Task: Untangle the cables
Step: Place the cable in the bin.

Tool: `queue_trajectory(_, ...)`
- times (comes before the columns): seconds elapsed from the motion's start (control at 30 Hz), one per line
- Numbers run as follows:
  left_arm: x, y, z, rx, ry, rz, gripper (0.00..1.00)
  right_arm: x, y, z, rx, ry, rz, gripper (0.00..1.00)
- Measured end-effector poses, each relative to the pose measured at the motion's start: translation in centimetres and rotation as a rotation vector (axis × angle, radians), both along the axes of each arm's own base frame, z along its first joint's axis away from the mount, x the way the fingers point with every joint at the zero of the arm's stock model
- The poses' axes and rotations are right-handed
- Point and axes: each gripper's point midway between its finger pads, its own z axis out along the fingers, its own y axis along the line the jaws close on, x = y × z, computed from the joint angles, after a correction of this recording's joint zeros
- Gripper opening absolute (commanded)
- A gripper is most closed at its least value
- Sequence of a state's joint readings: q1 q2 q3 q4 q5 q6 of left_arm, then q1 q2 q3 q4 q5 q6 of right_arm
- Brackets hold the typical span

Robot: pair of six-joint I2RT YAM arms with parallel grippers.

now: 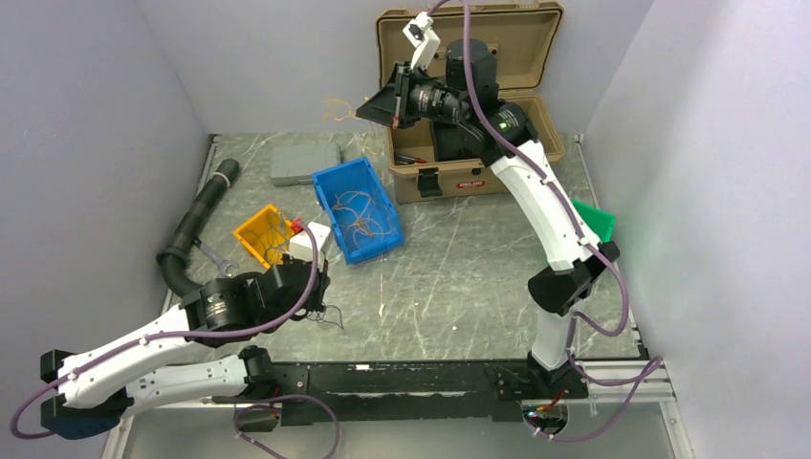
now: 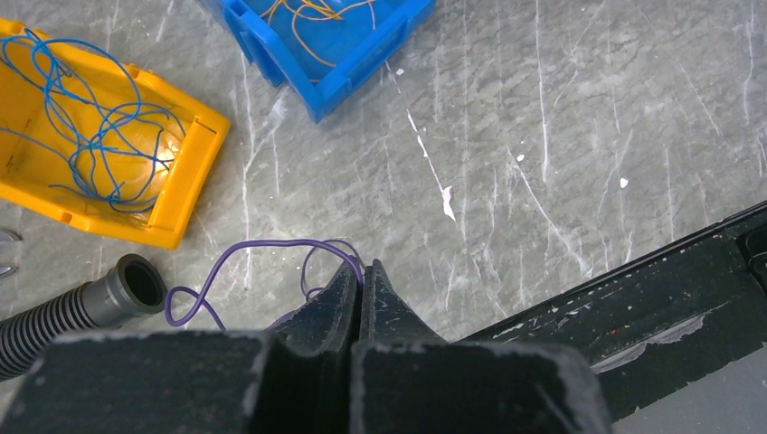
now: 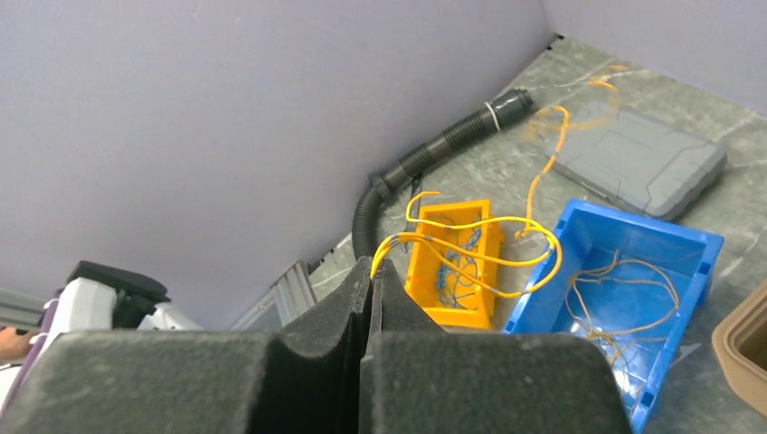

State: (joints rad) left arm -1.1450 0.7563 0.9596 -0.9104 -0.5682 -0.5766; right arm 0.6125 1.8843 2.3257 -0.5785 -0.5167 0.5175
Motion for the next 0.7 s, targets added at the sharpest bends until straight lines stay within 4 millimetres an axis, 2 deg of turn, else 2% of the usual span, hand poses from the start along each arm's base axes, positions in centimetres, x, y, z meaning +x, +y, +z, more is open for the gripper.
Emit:
queue_trajectory(0.13,0.0,0.0,0.0,0.000,0.002,-0.002,0.00,-1.0,-0.2,1.1,0.020,-0.009,0.022,0.00)
queue_trajectory(0.23,0.0,-0.1,-0.1,0.001,0.003,-0.002,0.00,-1.3,0.4,0.1,0.018,0.023,0.052,0.00)
queue_trajectory(0.27,0.0,-0.1,-0.1,0.002,0.003,-0.002,0.00,-1.4,0.6,-0.6,0.011,0.040,0.060,0.00)
queue_trajectory(0.3,0.0,-0.1,-0.1,0.005,0.004,-0.002,0.00,-1.4,1.2,-3.0,-0.017,0.099,0.078,0.00)
queue_trajectory(0.37,0.0,-0.2,-0.2,0.010,0.007,-0.003,0.00,-1.3,1.5,-3.7,-0.025,0.115,0.083,0.00)
queue_trajectory(0.6,0.1,-0.3,-0.1,0.011,0.008,-0.004,0.00,-1.4,2.3,-8.4,-0.080,0.204,0.098,0.00)
queue_trajectory(0.7,0.0,-0.3,-0.1,0.010,0.009,-0.005,0.00,-1.4,2.5,-11.2,-0.108,0.259,0.103,0.00)
